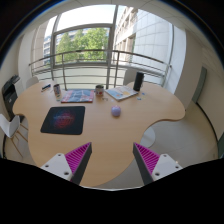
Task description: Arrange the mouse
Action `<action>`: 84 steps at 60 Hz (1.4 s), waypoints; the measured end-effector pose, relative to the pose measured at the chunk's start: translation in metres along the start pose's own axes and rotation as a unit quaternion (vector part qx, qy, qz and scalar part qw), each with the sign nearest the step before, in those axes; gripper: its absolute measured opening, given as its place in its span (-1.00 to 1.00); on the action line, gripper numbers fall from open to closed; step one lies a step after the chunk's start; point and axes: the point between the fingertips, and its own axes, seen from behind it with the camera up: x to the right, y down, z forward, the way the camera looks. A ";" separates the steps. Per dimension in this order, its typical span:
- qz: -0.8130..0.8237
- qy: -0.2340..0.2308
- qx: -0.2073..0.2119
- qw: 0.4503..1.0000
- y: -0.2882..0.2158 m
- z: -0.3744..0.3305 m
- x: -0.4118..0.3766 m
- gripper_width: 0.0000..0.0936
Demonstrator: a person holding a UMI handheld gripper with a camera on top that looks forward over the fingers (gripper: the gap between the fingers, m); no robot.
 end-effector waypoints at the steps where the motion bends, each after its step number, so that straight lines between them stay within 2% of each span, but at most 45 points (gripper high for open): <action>1: 0.000 -0.001 -0.001 1.000 0.000 0.001 0.000 0.81; 10: 0.007 -0.010 -0.021 1.000 0.008 0.024 0.000 0.81; 23: 0.006 -0.012 -0.027 1.000 0.007 0.112 0.016 0.81; 45: 0.018 -0.033 0.000 0.999 -0.072 0.332 0.029 0.81; 57: 0.030 -0.038 -0.001 0.999 -0.092 0.415 0.028 0.79; 61: 0.041 -0.045 -0.002 0.998 -0.095 0.429 0.022 0.65; 67: 0.024 -0.035 0.023 0.999 -0.103 0.437 0.024 0.24; 74: 0.025 -0.029 0.038 0.999 -0.105 0.438 0.026 0.15; 84: 0.038 -0.011 0.026 0.999 -0.105 0.436 0.027 -0.06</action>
